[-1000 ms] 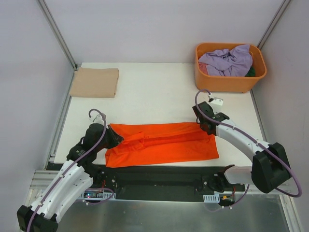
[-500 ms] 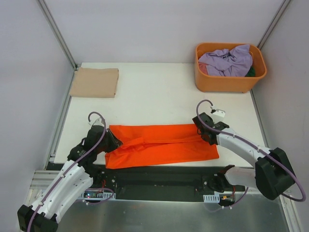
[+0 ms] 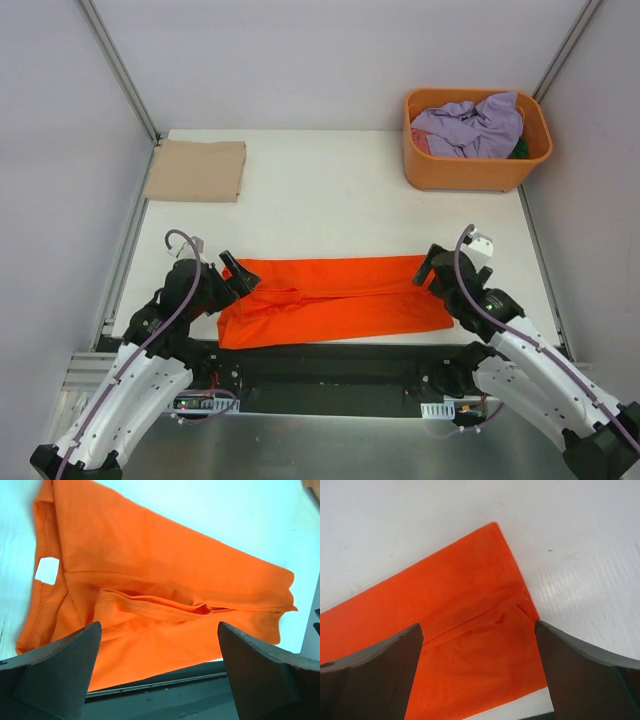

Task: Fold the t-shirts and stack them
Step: Fold the other side of the tshirt into a rectangle

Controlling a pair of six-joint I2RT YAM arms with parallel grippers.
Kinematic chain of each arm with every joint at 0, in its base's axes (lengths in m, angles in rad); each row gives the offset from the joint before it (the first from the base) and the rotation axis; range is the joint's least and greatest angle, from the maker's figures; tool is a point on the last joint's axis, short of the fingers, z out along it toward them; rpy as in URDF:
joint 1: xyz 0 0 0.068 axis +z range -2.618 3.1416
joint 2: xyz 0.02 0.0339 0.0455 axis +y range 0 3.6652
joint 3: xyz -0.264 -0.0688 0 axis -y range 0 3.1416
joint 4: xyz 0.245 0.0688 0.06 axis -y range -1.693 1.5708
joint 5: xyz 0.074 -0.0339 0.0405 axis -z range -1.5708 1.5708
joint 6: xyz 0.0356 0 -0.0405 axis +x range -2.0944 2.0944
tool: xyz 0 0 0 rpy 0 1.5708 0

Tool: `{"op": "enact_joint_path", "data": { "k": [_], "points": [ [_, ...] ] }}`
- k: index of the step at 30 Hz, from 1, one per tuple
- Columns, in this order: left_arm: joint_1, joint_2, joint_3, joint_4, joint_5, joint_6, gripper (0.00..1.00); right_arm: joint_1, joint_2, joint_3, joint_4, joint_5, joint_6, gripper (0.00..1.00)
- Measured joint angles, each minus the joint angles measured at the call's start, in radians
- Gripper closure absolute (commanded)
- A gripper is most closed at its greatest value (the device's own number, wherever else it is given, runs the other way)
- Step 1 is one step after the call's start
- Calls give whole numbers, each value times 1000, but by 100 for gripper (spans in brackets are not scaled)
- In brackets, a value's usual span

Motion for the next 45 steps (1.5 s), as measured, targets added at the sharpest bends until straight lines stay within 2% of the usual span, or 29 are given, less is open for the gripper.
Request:
{"op": "enact_joint_path", "data": {
  "k": [3, 7, 13, 18, 24, 31, 35, 39, 45],
  "points": [
    [0, 59, 61, 7, 0, 8, 1, 0, -54, -40, 99, -73, -63, 4],
    [0, 195, 99, 74, 39, 37, 1, 0, -45, -85, 249, -208, -133, 4],
    [-24, 505, 140, 192, 113, 109, 1, 0, 124, -86, 383, -375, -182, 4],
    [-94, 635, 147, 220, 151, 166, 1, 0, 233, -85, 401, -436, -188, 4],
    [-185, 603, 118, 230, 273, 197, 1, 0, 256, -84, 406, -454, -193, 4],
    [-249, 298, 16, 214, 403, 148, 1, 0, 222, -84, 403, -449, -208, 4],
    [-249, 203, 14, 211, 410, 134, 1, 0, 193, -84, 398, -447, -214, 4],
    [-249, 245, 23, 208, 315, 107, 1, -1, 172, -84, 397, -446, -225, 4],
    [-248, 498, 58, 195, 101, 10, 1, -13, 187, -78, 391, -435, -241, 4]
  ]
}}
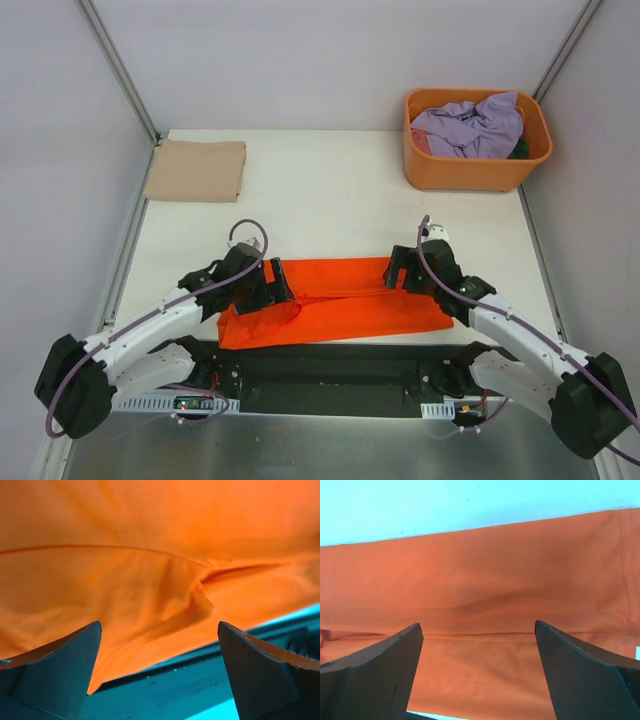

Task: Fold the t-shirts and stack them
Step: Fold the other side of the tshirt into a rectangle, then rotate the tshirt 90 degrees

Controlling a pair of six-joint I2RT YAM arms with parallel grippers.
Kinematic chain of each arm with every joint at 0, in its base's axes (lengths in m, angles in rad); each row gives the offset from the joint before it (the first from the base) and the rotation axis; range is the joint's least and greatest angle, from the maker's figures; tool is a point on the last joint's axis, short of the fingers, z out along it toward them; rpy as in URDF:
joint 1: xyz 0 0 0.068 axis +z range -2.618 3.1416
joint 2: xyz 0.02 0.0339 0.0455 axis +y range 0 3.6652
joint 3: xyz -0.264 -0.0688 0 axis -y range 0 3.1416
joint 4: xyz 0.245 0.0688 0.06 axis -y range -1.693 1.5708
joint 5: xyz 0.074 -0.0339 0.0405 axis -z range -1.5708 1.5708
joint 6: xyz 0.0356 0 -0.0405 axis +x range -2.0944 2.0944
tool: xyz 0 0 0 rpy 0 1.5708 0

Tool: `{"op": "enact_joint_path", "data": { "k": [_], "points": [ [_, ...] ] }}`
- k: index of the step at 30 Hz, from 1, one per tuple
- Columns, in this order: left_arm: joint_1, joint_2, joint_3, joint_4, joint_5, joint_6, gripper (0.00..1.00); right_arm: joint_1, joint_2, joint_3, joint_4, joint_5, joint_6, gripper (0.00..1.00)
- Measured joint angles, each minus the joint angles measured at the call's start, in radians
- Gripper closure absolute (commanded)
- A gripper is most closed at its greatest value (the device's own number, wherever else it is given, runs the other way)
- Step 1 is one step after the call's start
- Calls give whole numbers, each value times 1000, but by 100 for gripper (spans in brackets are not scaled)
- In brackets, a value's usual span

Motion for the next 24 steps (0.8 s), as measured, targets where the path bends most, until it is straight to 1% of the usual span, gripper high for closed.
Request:
{"op": "enact_joint_path", "data": {
  "k": [2, 5, 9, 11, 15, 19, 21, 24],
  "points": [
    [2, 86, 11, 8, -49, -25, 1, -14, 47, 18, -3, 4, -6, 4],
    [24, 182, 26, 39, -75, -44, 1, -52, 158, 58, -3, 3, -15, 4],
    [116, 302, 39, 92, -64, -58, 1, -107, 297, 95, -3, 0, -15, 4],
    [161, 331, 54, 107, -43, -63, 1, -124, 337, 95, -12, -6, -14, 4],
    [224, 409, 103, 153, -40, -59, 1, -126, 334, 89, -14, -31, -10, 4],
    [252, 538, 211, 155, -54, -39, 1, -127, 289, 60, -11, -78, -6, 4],
    [266, 639, 305, 151, -57, -21, 1, -128, 257, 37, -3, -123, 8, 4],
    [285, 826, 506, 154, -42, 13, 1, -117, 215, 1, 29, -192, 40, 4]
  ]
}}
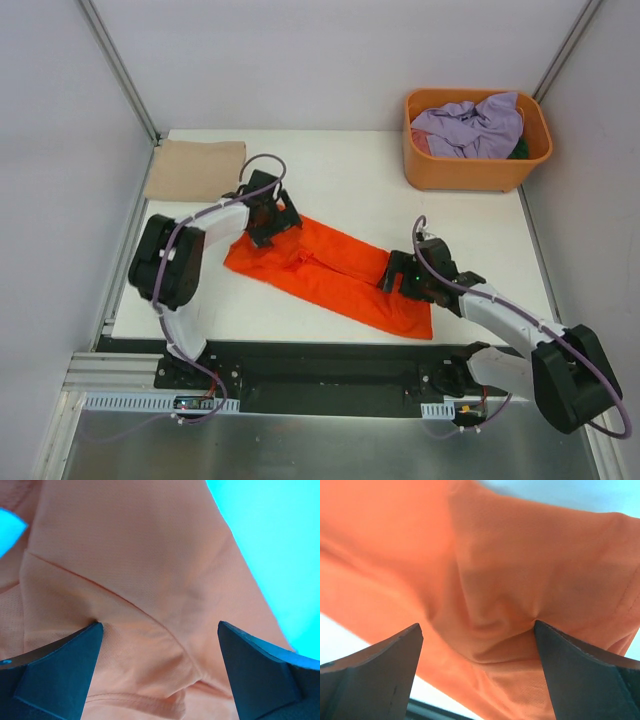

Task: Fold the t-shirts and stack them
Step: Rotate the tshirt 90 degrees

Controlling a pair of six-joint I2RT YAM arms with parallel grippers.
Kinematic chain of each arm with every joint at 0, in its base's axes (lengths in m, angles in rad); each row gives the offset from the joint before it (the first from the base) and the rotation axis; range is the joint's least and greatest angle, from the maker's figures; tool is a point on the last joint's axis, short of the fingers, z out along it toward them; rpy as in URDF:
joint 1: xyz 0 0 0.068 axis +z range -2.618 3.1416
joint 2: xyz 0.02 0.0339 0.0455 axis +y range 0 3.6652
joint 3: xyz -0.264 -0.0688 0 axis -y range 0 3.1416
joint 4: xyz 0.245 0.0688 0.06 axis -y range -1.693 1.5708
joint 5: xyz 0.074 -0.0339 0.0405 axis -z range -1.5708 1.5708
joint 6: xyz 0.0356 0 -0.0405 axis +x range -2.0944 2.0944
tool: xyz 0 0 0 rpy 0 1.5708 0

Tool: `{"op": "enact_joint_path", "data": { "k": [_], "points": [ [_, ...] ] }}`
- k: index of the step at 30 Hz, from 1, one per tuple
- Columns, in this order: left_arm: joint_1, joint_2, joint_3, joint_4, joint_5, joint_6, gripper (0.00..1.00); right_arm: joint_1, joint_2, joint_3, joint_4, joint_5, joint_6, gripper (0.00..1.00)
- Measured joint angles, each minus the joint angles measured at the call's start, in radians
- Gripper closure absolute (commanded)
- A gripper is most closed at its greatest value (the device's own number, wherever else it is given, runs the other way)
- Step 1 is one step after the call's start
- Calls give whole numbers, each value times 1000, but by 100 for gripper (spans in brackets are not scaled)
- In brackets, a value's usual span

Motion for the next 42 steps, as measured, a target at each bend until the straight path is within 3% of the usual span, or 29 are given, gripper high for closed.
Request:
{"op": "enact_joint_path", "data": {
  "k": [5, 11, 16, 18, 23, 30, 37, 42],
  "points": [
    [12, 312, 396, 10, 61, 20, 1, 115, -19, -47, 101, -94, 87, 4],
    [18, 652, 898, -3, 161, -1, 1, 304, 88, -6, 182, -176, 156, 4],
    [18, 943, 1355, -12, 228, -77, 1, 421, 162, 51, 189, -232, 138, 4],
    [17, 1020, 1458, 16, 240, -122, 1, 433, 168, 61, 188, -257, 117, 4],
    [18, 1046, 1471, 96, 234, -199, 1, 467, 193, 88, 172, -325, 61, 4],
    [18, 1046, 1468, 127, 218, -181, 1, 534, 197, 141, 155, -353, 1, 4],
    [15, 951, 1352, 130, 201, 15, 1, 534, 0, 141, 41, -180, -37, 4],
    [6, 776, 1247, 105, 174, 179, 1, 532, -151, 141, -14, -4, -34, 4]
  ]
}}
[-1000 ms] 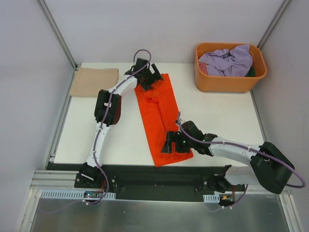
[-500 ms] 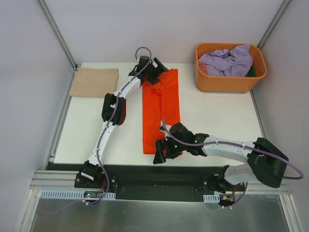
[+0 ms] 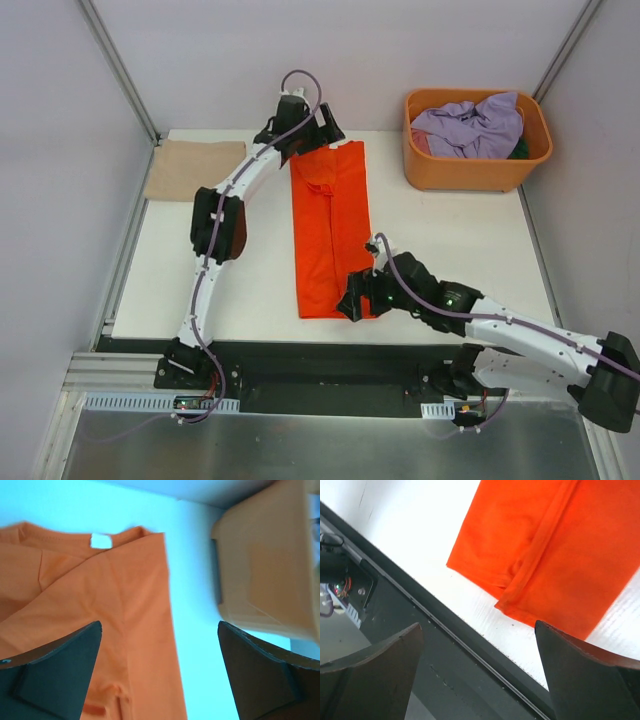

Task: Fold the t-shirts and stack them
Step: Rotate the tshirt 90 degrees, then grab the bottom of the folded rectangular tshirt with both arms

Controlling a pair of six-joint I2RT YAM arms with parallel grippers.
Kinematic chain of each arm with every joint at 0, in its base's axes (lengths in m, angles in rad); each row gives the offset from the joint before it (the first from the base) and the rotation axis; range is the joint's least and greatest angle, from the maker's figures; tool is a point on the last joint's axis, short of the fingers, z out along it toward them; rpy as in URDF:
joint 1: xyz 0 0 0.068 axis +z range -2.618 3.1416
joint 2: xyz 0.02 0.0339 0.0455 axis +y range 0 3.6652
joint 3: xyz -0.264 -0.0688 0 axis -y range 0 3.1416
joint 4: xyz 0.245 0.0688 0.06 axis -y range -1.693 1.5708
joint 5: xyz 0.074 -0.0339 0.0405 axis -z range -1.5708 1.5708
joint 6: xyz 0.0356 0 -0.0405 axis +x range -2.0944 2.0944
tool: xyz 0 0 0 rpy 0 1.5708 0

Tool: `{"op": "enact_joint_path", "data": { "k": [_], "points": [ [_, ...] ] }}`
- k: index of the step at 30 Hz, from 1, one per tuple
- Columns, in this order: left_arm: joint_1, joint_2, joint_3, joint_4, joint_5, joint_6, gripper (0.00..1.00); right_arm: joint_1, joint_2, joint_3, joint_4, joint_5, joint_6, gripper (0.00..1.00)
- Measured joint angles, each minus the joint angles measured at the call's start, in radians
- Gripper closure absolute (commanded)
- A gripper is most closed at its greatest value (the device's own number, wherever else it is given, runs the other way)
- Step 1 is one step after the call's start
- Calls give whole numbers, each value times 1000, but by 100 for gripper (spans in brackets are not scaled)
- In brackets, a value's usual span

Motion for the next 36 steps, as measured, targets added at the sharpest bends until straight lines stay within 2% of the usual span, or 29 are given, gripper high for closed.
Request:
{"op": "enact_joint_path", "data": {
  "k": [3, 7, 13, 17, 20, 23, 25, 29, 32, 36],
  "points": [
    [-10, -180, -96, -9, -25, 82, 1, -5, -58, -18, -23, 55, 16, 4],
    [-17, -488, -315, 10, -24, 150, 1, -11, -131, -80, -63, 106, 65, 4],
    [-49, -983, -858, 34, -47, 138, 1, -46, -204, -152, -137, 185, 124, 4],
    [-199, -1210, -1239, 17, -113, 78, 1, -84, -216, -159, -162, 223, 150, 4],
    [-305, -1291, -1473, -13, -122, 6, 7, -103, -211, -160, -179, 239, 178, 4],
    [-338, -1333, -1637, -49, -124, -69, 9, -115, -207, -169, -182, 246, 210, 4],
    [-356, -1352, -1705, -72, -126, -108, 16, -117, -200, -180, -182, 246, 223, 2],
    [-385, -1362, -1741, -77, -129, -161, 26, -120, -158, -194, -169, 242, 245, 1],
    [-398, -1353, -1741, -59, -129, -183, 29, -120, -109, -195, -142, 237, 262, 6],
    [-427, -1303, -1741, -44, -131, -204, 40, -120, -29, -195, -119, 228, 280, 17]
  ]
}}
